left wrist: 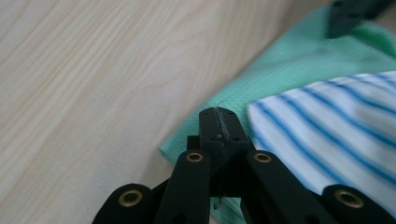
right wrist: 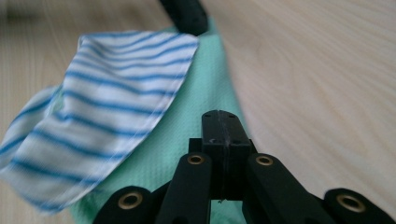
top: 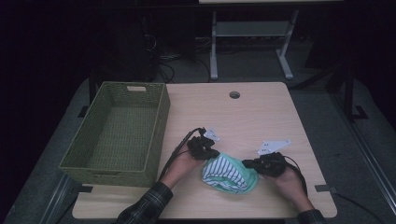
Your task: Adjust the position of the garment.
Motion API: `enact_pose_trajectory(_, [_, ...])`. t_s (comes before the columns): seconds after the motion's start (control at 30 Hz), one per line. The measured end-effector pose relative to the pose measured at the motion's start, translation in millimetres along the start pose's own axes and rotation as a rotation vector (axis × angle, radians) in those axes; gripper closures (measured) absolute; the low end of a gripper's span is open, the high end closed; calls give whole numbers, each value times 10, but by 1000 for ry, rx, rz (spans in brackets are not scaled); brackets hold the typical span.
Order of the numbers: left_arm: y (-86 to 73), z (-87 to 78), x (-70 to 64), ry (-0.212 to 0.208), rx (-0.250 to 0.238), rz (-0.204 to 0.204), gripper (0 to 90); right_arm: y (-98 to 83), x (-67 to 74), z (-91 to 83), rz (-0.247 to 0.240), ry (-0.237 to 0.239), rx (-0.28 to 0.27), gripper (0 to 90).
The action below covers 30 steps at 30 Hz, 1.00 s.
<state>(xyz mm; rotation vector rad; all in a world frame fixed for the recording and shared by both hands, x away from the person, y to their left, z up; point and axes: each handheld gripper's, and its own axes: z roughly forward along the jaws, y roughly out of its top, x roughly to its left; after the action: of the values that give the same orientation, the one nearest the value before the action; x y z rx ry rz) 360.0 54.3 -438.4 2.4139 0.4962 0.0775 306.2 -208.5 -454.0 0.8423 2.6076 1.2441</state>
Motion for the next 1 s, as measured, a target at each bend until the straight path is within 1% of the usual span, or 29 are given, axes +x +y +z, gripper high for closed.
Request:
enact_pose_trajectory(0.03, [-4, -36, -34, -11, -20, -8, 898, 10, -16, 1, 4, -1, -5, 900])
enact_pose_trajectory(0.1, [-10, -105, -95, -33, -43, -15, 898, 45, -63, 11, 15, -9, -6, 900])
enact_pose_trajectory(0.17, [-21, -158, -141, -47, -56, -14, 898, 74, -115, 16, 14, -14, -17, 900])
enact_pose_trajectory(0.2, [-28, -186, -167, -55, -55, -6, 898, 90, -135, 21, 23, -18, -22, 900])
enact_pose_trajectory(0.23, [-39, -200, -206, -60, -62, -13, 898, 106, -153, 29, 28, -23, -24, 900])
enact_pose_trajectory(0.3, [-63, -226, -272, -68, -66, -6, 898, 132, -200, 58, 28, -30, -23, 900])
enact_pose_trajectory(0.4, [-113, -253, -354, -75, -62, 3, 898, 167, -246, 117, 35, -38, -20, 900])
enact_pose_trajectory(0.43, [-135, -261, -372, -80, -59, 9, 898, 171, -261, 136, 29, -40, -19, 900])
enact_pose_trajectory(0.47, [-157, -263, -396, -91, -64, 3, 898, 176, -262, 153, 38, -42, -15, 900])
enact_pose_trajectory(0.53, [-196, -269, -445, -101, -67, -4, 898, 175, -264, 186, 35, -51, -1, 900])
enact_pose_trajectory(0.57, [-219, -275, -477, -102, -59, 7, 898, 172, -267, 195, 34, -51, 2, 900])
enact_pose_trajectory(0.67, [-279, -289, -561, -111, -56, 8, 898, 156, -273, 215, 26, -51, 8, 900])
enact_pose_trajectory(0.7, [-290, -293, -577, -111, -54, 14, 898, 150, -267, 215, 40, -51, 9, 900])
enact_pose_trajectory(0.73, [-304, -294, -604, -113, -53, 17, 898, 146, -268, 217, 42, -52, 8, 900])
enact_pose_trajectory(0.77, [-316, -298, -632, -115, -50, 20, 898, 136, -280, 222, 30, -54, 6, 900])
enact_pose_trajectory(0.83, [-333, -299, -685, -122, -52, 27, 898, 123, -277, 229, 41, -57, 14, 900])
enact_pose_trajectory(0.9, [-344, -281, -733, -140, -47, 28, 898, 109, -285, 235, 32, -59, 20, 900])
enact_pose_trajectory(0.93, [-347, -262, -756, -148, -40, 33, 897, 103, -283, 239, 42, -59, 25, 900])
enact_pose_trajectory(1.0, [-344, -202, -807, -163, -16, 47, 897, 91, -292, 252, 41, -59, 28, 900])
